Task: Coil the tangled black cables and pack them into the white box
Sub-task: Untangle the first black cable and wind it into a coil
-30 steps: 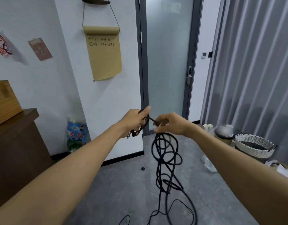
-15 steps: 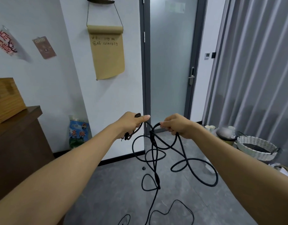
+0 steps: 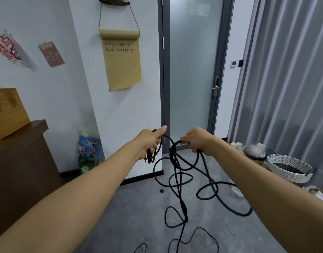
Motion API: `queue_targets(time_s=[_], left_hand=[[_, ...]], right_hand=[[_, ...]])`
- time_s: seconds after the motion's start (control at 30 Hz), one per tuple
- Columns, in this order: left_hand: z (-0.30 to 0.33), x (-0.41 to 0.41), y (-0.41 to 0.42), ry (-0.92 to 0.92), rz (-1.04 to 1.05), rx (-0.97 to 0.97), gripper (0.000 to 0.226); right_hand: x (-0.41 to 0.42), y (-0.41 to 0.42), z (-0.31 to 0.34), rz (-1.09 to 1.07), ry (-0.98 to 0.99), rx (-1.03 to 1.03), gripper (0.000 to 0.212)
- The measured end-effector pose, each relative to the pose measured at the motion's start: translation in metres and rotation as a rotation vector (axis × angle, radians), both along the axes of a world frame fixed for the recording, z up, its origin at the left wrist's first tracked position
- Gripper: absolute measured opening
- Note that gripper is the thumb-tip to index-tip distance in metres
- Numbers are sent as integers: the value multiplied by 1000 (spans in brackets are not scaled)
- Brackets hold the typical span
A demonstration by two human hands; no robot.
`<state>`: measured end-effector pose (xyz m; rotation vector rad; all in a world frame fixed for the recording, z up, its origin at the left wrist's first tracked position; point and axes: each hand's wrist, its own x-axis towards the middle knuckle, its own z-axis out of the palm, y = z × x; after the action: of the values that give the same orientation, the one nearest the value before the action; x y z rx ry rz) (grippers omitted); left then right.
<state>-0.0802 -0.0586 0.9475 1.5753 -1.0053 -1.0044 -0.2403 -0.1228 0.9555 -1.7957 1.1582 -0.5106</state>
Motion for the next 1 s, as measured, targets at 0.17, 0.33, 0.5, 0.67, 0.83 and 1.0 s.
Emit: queue_targets(time_s=[0.17, 0.33, 0.5, 0.67, 0.83, 1.0], left_hand=[[4, -9, -1, -219, -131, 2, 41], [11, -22, -2, -397, -296, 15, 30], [13, -19, 2, -423, -421, 94, 23], [12, -16, 3, -433, -451, 104, 26], [13, -17, 7, -400, -492, 77, 33], [-1, -15, 4, -530, -383, 12, 42]], right_hand=[[11, -5, 6, -222, -320, 224, 25], [25, -4, 17, -278, -605, 297, 24], [24, 1, 19, -121, -494, 71, 24], [19, 7, 18, 15, -360, -53, 24], [16, 12, 26, 237, -24, -170, 27], [9, 15, 32, 357, 142, -242, 49]])
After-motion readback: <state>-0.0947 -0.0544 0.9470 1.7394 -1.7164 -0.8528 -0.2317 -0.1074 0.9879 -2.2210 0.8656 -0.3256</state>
